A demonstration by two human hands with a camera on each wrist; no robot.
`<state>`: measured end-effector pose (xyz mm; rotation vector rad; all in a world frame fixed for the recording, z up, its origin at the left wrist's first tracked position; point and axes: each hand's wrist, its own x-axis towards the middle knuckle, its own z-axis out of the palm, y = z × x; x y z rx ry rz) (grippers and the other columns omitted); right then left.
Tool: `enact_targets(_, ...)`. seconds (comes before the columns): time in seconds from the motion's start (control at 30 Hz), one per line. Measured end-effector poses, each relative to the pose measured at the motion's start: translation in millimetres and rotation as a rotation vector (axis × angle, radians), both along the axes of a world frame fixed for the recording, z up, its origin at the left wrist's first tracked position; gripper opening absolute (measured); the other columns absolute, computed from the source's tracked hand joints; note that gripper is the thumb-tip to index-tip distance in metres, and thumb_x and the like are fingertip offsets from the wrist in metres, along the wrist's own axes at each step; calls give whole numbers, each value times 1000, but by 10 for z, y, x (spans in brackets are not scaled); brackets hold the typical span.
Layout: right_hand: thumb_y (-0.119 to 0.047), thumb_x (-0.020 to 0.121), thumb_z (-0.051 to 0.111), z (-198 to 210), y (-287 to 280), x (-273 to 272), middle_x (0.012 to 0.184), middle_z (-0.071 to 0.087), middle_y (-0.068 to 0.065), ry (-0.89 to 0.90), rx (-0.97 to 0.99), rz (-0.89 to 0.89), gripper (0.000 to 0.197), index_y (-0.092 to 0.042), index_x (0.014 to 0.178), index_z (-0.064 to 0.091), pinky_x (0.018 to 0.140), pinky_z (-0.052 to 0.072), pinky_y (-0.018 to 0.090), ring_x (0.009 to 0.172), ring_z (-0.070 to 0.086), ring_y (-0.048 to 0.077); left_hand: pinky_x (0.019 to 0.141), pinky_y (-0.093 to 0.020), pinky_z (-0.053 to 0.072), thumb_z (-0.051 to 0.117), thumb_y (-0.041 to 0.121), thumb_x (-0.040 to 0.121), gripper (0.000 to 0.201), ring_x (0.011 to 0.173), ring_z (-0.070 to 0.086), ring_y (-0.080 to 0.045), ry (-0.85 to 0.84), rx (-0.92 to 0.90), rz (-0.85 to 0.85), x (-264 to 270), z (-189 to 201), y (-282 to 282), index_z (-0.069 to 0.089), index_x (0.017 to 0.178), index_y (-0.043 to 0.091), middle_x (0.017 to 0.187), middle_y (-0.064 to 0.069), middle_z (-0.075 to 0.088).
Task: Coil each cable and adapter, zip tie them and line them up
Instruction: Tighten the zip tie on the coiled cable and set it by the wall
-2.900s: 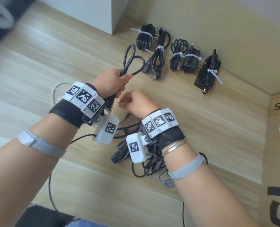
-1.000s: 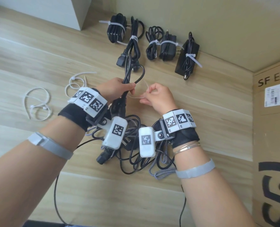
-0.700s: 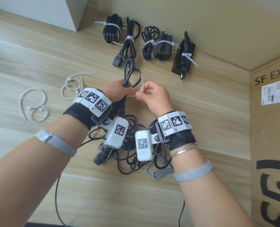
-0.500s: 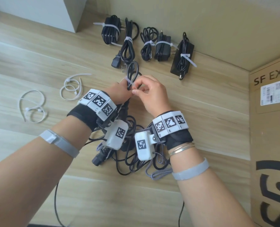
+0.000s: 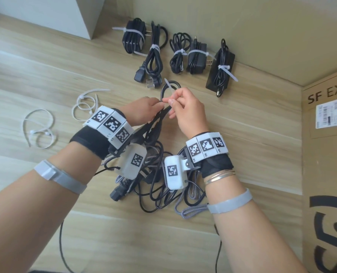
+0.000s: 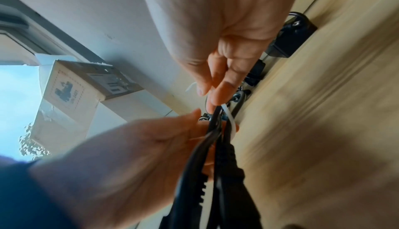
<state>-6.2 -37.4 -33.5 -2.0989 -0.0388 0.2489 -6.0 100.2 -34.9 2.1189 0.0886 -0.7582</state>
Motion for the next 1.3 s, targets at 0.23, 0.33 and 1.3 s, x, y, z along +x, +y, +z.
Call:
enact_targets(0.23,-8,89,53,53,41,12,84,72,-3,-3,-19,7,21,-21,75,44,64,52,23,50,57,9,73,-29,50,48,11,93,12,63,62,-16,-145,73,-8,9,-51,101,59,88,11,74,-6,63)
enact_targets(0.33,-10,88,56,40,46,14,81,73,2,4,-32,4,24,-24,72,43,67,54,27,51,59,10,63,-26,48,55,15,90,7,55,59,-8,-205,119,-20,16,-46,117,59,88,11,65,-1,62)
enact_targets(1.3,-10,94,45,-6,-30,11,89,71,-1,57,-78,95,31,-31,71,39,71,56,27,65,65,15,94,-34,47,44,11,96,21,75,52,-14,-24,-421,179,4,-130,246,54,77,16,70,-1,50)
